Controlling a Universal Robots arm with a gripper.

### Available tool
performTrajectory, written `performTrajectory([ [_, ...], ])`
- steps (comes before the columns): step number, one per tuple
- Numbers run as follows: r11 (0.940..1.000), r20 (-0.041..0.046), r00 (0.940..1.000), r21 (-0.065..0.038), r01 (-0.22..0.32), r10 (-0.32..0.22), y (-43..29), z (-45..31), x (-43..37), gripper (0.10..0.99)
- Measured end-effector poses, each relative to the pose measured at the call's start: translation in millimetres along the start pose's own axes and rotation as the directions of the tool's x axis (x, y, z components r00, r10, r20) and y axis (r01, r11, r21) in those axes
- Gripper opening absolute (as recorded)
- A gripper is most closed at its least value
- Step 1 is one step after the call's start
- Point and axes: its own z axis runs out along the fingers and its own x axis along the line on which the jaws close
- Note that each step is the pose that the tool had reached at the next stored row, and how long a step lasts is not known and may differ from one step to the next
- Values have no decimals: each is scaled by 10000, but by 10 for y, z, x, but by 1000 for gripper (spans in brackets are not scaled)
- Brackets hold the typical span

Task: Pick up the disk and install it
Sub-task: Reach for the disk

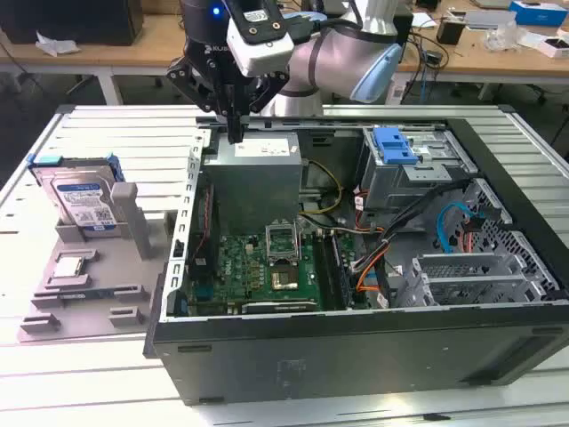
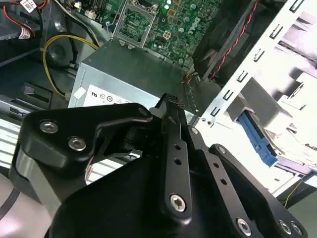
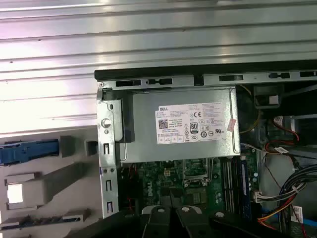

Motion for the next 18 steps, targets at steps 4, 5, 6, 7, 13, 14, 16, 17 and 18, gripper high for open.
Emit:
performTrajectory([
  [4, 10000, 0, 10000, 0, 0, 0, -9, -3, 121, 106],
  [5, 10000, 0, 10000, 0, 0, 0, -10, -4, 135, 106],
  [6, 10000, 1, 10000, -1, 0, 0, -11, -4, 149, 106],
  [7, 10000, 0, 10000, -1, 0, 0, -12, -4, 162, 106],
  [13, 10000, 0, 10000, 0, -1, 1, -21, -7, 279, 106],
  [14, 10000, 0, 10000, 0, -1, 1, -22, -8, 299, 106],
  [16, 10000, 0, 10000, 0, -1, 1, -29, -10, 385, 106],
  [17, 10000, 0, 10000, -1, -1, 1, -31, -11, 413, 106],
  [18, 10000, 0, 10000, 0, -1, 1, -32, -12, 435, 106],
])
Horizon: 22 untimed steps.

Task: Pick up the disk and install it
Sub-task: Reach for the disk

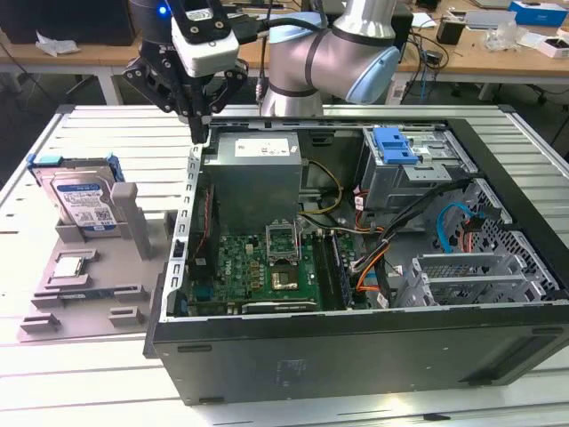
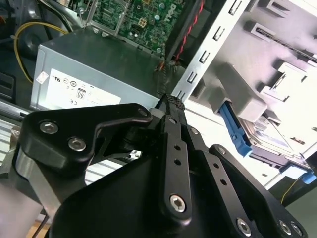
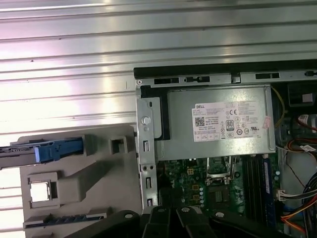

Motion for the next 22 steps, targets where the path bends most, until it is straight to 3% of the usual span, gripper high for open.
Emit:
performTrajectory([
  [13, 10000, 0, 10000, 0, 0, 0, -19, -7, 252, 106],
  [22, 10000, 1, 10000, 0, 0, 0, -27, -9, 365, 106],
])
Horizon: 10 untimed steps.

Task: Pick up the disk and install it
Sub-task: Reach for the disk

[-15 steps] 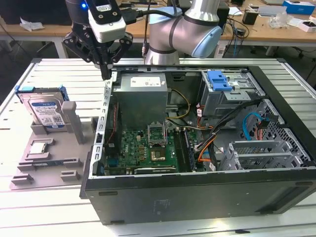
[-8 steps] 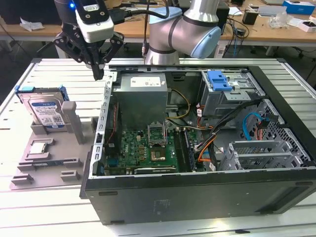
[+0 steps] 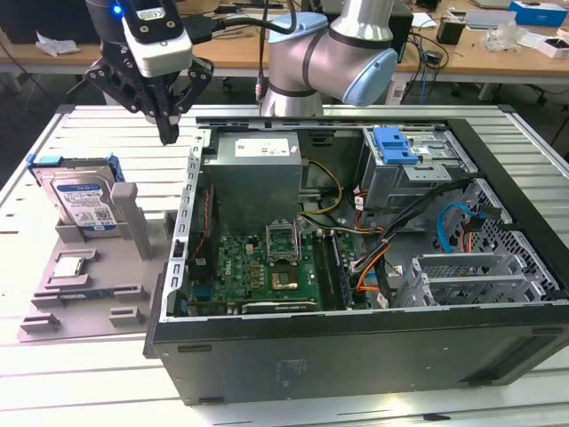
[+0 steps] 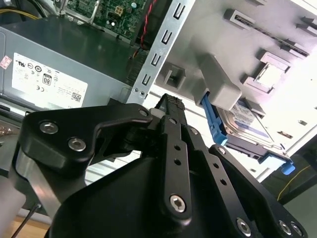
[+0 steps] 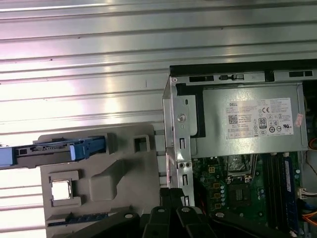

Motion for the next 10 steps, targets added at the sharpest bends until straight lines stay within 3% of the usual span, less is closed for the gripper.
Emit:
performTrajectory([
  [10, 10000, -1, 10000, 0, 0, 0, -6, -1, 85, 106],
])
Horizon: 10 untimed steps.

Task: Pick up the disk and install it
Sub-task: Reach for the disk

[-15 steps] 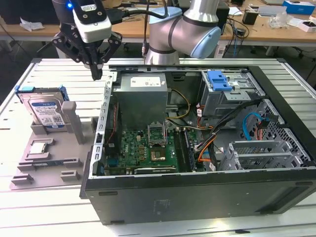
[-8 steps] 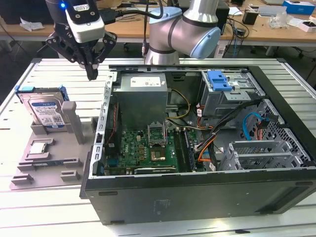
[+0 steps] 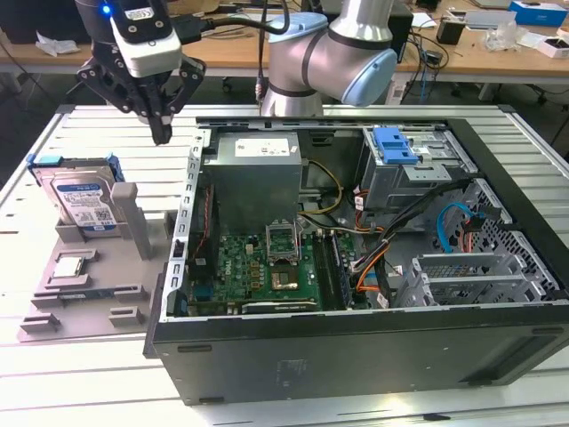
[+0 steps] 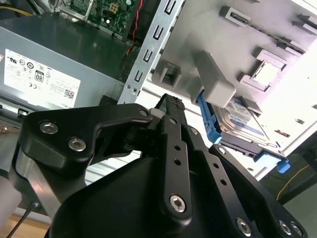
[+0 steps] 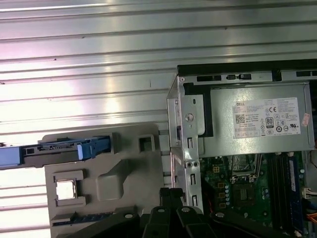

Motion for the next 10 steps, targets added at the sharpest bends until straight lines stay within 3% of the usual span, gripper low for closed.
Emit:
performTrajectory([
  [10, 10000, 0, 10000, 0, 1, -1, -4, 2, 53, 106],
])
